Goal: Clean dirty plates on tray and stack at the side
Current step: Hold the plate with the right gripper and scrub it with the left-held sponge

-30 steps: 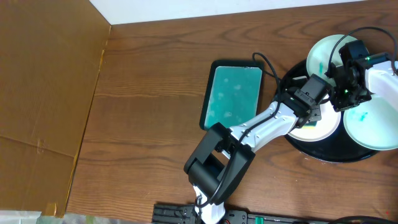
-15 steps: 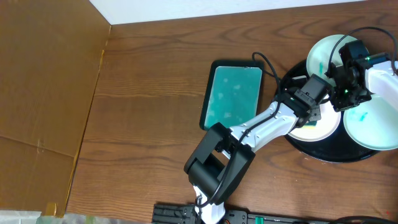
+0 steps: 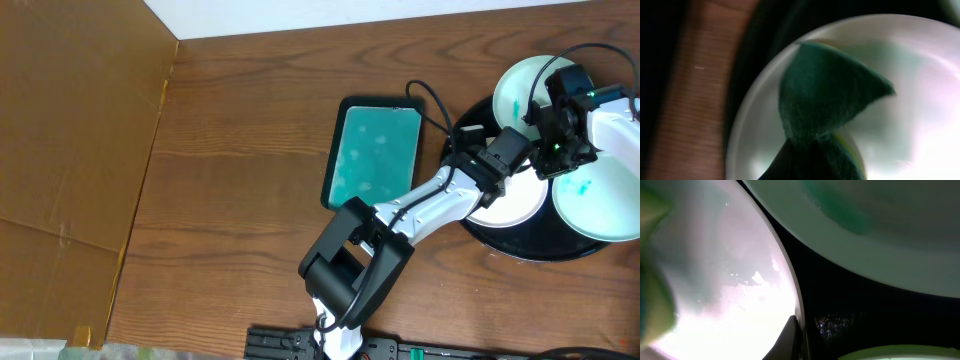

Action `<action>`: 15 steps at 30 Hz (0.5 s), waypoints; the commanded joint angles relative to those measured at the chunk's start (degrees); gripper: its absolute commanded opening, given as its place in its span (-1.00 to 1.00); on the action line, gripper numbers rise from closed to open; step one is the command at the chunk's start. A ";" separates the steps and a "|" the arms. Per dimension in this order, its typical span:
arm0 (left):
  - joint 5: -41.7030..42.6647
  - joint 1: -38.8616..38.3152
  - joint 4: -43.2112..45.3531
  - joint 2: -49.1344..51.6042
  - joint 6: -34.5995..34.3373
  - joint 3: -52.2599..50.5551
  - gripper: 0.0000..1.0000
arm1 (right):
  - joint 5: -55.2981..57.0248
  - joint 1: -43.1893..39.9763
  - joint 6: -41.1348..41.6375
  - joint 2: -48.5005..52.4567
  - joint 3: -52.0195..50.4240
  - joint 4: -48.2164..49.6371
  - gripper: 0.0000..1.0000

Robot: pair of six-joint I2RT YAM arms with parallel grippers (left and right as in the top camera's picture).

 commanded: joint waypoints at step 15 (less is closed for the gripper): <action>11.72 3.02 5.31 -4.07 -5.57 -0.68 -0.86 | 0.52 -0.11 0.04 0.44 -1.07 -0.37 -0.97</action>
